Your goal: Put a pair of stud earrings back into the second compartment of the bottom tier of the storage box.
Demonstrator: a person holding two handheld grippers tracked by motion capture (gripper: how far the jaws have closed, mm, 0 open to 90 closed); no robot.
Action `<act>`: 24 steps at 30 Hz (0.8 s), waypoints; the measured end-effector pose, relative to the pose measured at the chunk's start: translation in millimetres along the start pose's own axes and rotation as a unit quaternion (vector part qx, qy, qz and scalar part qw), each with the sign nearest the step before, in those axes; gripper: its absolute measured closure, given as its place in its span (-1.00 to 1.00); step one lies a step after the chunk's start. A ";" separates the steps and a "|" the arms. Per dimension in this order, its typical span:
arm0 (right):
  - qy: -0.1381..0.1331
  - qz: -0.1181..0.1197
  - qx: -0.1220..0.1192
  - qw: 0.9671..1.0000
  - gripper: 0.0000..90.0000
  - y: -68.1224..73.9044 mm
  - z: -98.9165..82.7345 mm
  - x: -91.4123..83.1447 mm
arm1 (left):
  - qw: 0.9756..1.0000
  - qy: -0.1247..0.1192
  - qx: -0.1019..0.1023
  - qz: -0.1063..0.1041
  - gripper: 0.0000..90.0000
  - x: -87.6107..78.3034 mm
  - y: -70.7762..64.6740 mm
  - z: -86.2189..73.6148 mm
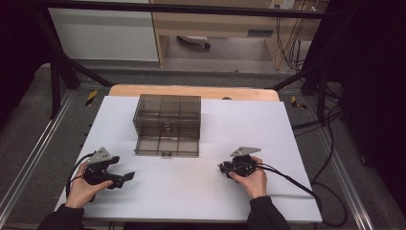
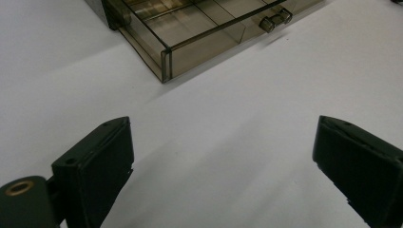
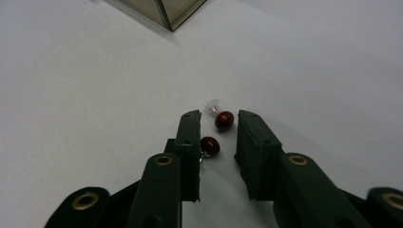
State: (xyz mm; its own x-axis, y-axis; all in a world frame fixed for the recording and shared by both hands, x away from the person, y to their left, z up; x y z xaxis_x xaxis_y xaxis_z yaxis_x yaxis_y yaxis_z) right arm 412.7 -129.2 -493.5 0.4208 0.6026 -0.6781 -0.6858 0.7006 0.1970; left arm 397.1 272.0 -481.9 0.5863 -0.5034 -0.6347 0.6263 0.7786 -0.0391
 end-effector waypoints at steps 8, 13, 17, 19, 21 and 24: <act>0.005 -0.004 0.006 1.000 0.80 -0.5 -0.6 -0.5 | 1.000 0.000 0.000 0.000 -0.86 -0.1 0.2 -0.1; 0.008 -0.001 0.006 1.000 0.82 -1.0 -0.3 -1.0 | 1.000 -0.001 0.000 0.001 -0.86 -0.3 0.4 -0.1; 0.009 -0.001 0.002 1.000 0.83 -0.9 0.0 -2.4 | 1.000 -0.001 0.000 0.001 -0.86 -0.8 0.4 0.2; 0.005 0.001 0.001 1.000 0.83 0.0 1.0 -4.4 | 1.000 -0.001 0.000 0.001 -0.86 -0.9 0.7 0.1; 0.003 0.001 0.002 1.000 0.83 0.4 1.5 -5.2 | 1.000 -0.001 0.000 0.001 -0.86 -1.1 0.7 0.1; -0.004 0.001 -0.001 1.000 0.83 0.2 3.9 -9.4 | 1.000 -0.001 0.000 0.002 -0.86 -1.4 0.9 0.2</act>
State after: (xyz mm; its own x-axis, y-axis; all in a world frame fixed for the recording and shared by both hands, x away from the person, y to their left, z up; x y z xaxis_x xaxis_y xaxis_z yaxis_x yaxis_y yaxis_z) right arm 410.9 -133.2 -484.3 0.4243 0.6063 -0.6725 -0.6875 0.6991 0.1965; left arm 396.9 273.3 -480.9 0.5898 -0.5017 -0.6327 0.6240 0.7806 -0.0373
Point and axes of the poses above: each handheld gripper's, and its own axes: x roughly forward along the jaws, z roughly out of its top, y roughly to its left, the point moved 6 cm from there along x, roughly forward along the jaws, and after that the axes turned 5 degrees about z, right-handed, at the moved point
